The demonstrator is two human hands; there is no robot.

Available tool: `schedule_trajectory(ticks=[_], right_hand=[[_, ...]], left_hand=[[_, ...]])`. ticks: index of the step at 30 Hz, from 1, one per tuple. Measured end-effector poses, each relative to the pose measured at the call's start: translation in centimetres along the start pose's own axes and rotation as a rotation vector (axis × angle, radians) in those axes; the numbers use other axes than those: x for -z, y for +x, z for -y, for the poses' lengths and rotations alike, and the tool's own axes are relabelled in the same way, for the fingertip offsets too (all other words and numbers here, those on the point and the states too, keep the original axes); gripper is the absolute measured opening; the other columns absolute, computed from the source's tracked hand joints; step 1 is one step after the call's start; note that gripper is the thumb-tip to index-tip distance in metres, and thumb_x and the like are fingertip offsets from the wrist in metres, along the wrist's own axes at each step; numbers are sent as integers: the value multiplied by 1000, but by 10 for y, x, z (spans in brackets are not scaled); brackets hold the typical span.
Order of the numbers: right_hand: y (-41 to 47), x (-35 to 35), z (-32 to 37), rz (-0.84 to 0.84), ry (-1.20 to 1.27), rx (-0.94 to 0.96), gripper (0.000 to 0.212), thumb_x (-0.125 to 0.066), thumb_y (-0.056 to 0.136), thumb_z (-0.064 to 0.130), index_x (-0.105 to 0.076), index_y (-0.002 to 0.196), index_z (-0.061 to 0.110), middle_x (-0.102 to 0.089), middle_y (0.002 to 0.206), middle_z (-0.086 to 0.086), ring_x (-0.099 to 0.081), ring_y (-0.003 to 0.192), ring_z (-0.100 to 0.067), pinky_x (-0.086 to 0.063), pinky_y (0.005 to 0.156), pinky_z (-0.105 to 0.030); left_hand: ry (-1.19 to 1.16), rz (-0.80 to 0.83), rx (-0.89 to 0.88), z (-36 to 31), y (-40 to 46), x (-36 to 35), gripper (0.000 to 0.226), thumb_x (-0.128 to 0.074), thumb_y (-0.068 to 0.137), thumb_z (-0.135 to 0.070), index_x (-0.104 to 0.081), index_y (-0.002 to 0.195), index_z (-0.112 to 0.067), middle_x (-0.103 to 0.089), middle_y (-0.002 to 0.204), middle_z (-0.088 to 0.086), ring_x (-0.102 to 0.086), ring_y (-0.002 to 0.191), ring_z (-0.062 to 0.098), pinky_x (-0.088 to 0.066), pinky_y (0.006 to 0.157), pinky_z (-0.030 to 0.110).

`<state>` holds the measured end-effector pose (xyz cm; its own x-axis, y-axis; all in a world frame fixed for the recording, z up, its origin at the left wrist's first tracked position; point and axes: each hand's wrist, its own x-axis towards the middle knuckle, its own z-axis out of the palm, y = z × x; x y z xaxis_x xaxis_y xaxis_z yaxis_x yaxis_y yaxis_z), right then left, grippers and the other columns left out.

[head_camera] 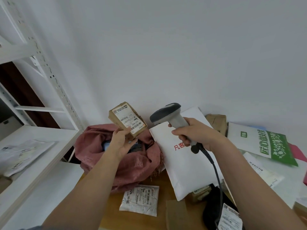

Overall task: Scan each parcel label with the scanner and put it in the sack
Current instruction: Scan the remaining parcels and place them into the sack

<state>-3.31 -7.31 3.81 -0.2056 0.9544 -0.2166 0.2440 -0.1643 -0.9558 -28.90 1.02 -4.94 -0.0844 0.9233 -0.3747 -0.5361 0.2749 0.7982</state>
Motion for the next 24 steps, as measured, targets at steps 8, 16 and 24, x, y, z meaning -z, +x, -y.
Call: schedule_trajectory(ticks=[8,16,24], right_hand=[[-14,4,14,-6,-81,-31,15,-63,86,9,-62,100,14,-47,54,0,-37,46,-14,-38,48,-24],[-22,3,21,17,-97,-8,14,-63,88,7,-61,100,13,-44,57,-2,-36,49,-14,-36,52,-26],[-12,-6,21,73,-74,-44,11,-62,89,8,-61,98,13,-44,53,-1,-34,46,-15,-38,49,-24]], left_hand=[[-108,-58,-21,0,-6,3,51,-53,95,0,-42,141,-20,-61,130,11,-59,118,29,-51,85,40],[-112,-45,-45,2,-8,9,53,-50,95,4,-41,142,-19,-59,133,12,-57,120,31,-53,88,39],[-132,-61,-49,0,-8,26,50,-49,96,4,-43,141,-18,-59,133,11,-58,119,30,-53,82,32]])
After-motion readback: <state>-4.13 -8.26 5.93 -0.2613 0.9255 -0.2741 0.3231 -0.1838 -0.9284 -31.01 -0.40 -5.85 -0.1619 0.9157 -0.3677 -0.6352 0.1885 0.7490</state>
